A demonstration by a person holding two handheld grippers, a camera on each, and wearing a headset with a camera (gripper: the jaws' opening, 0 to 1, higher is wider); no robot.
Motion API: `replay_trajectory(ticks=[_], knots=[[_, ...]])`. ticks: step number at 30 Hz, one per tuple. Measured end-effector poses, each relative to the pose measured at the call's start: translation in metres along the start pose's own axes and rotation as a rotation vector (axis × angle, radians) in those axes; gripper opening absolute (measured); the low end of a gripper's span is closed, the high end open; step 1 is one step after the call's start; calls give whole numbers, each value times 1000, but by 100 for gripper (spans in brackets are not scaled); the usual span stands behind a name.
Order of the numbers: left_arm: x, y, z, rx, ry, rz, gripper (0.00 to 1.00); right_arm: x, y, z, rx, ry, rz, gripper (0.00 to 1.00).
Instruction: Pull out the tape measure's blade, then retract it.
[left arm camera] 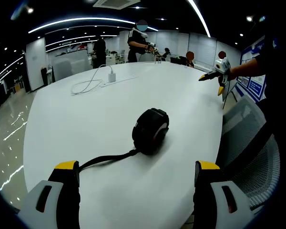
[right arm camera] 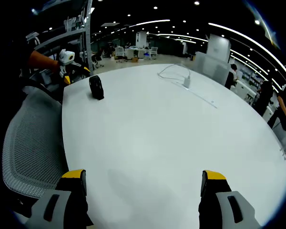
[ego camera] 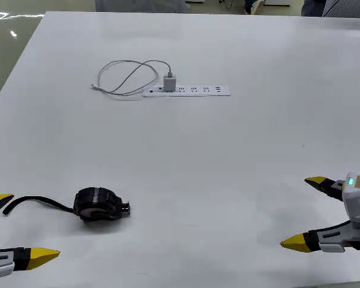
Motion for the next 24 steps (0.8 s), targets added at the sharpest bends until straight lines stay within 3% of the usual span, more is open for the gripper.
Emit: replay_trajectory(ticks=[4,18,21,24], knots=[[-3,0,2,4,3,6,99,-1,2,0,6,0,2,99],[3,7,8,26,-11,-4,99,1,5,2,23,-2,14,99],[4,4,8,16,-7,-54,99,5,6,2,27,-2,14,99],[1,2,6,9,25,-103,99,11,6,1,29,-9,26,99]])
Point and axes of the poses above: the centre of the closed fingertips' face, and the gripper's own axes: z roughly backward along the fingers, y roughly to its left, x roughly out of its top, the point moved 4 cm from there along z, roughly backward along the fingers, and after that the axes turned 2 degrees about z, right-handed, at the moved point
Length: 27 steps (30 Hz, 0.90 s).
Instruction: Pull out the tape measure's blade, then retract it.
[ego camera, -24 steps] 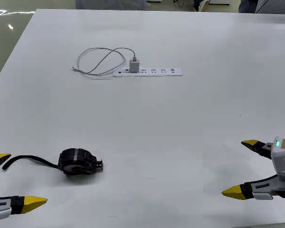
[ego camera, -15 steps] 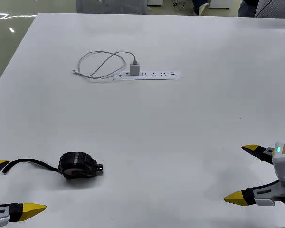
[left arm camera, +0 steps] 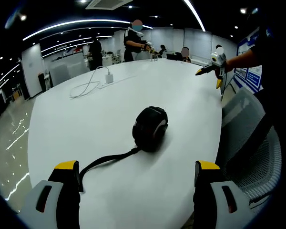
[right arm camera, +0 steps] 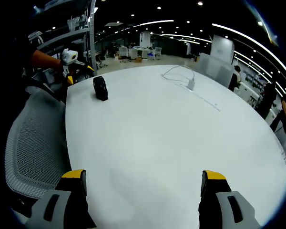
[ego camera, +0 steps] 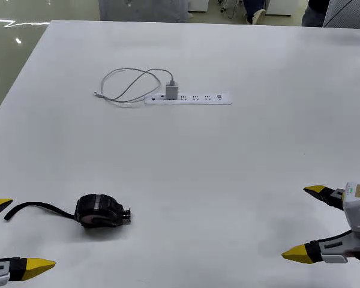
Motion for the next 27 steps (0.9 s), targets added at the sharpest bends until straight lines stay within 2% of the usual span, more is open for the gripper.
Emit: replay_trajectory(ticks=[8,11,13,15,21,25,26,27], knots=[[9,9,-4,-28,11,-13,99,14,0,-7,15,-12,18,99],[21,7,-7,-63,5,-13,99,20,1,-12,26,-16,27,99],[22,8,-12,-84,35,-72,99,21,3,-17,40,-8,35,99],[25,8,-18,-101,59,-97,99,26,5,-22,54,-11,51,99],[43,5,-31,-138,74,-161,99,39,7,-33,76,-22,77,99],[52,1,-37,-154,76,-181,99,48,7,-34,80,-30,94,99],[53,0,-38,-158,85,-182,99,50,7,-35,80,-30,99,99],[49,0,-39,-164,130,-170,99,53,7,-36,81,-32,106,99]])
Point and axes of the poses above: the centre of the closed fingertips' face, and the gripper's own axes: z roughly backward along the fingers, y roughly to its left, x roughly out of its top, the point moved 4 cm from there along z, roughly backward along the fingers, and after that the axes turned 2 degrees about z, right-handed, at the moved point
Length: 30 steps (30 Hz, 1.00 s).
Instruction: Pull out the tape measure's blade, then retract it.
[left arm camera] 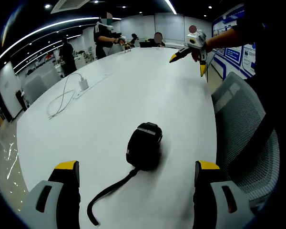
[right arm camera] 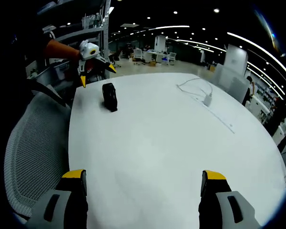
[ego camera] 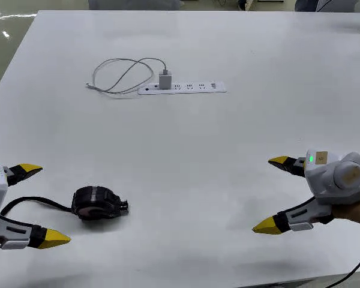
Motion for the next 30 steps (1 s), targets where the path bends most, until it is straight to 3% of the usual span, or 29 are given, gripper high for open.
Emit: replay_trajectory(ticks=[1,9,12,17,22,24,27,30], knots=[[-3,0,-1,-9,27,6,99,2,0,-1,3,-2,2,99],[3,-4,-13,-52,47,-70,97,17,5,-18,49,-19,42,99],[2,0,-19,-42,104,-172,97,25,7,-24,56,-30,60,99],[2,2,-30,-73,136,-135,96,31,7,-34,70,-24,64,99],[5,6,-43,-84,155,-141,93,39,7,-52,94,-29,68,99],[12,8,-47,-66,135,-157,99,43,9,-59,104,-34,75,99],[18,10,-49,-59,130,-119,99,48,11,-69,115,-38,73,99],[20,17,-53,-10,139,-134,99,56,14,-78,117,-37,81,99]])
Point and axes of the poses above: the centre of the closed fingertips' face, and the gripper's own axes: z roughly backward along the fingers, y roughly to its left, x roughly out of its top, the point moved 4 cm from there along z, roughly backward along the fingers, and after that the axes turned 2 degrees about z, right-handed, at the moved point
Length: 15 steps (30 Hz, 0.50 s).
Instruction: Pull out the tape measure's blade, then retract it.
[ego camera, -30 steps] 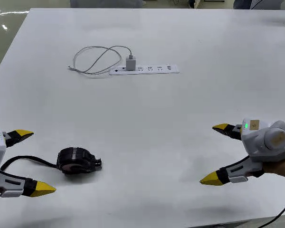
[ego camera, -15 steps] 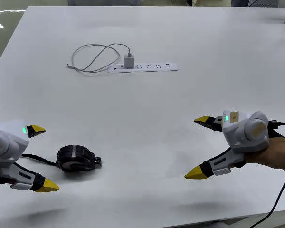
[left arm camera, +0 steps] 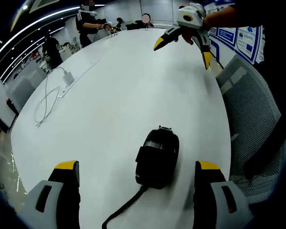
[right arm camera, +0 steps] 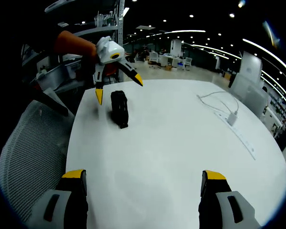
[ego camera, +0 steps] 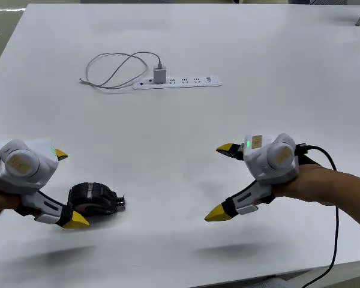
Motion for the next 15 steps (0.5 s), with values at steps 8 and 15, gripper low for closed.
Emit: replay_trajectory(ticks=[8,15], knots=[[5,-11,-6,-57,15,-27,99,27,7,-24,44,-33,34,99],[2,-19,-14,-91,70,-106,99,38,13,-46,86,-38,56,99]])
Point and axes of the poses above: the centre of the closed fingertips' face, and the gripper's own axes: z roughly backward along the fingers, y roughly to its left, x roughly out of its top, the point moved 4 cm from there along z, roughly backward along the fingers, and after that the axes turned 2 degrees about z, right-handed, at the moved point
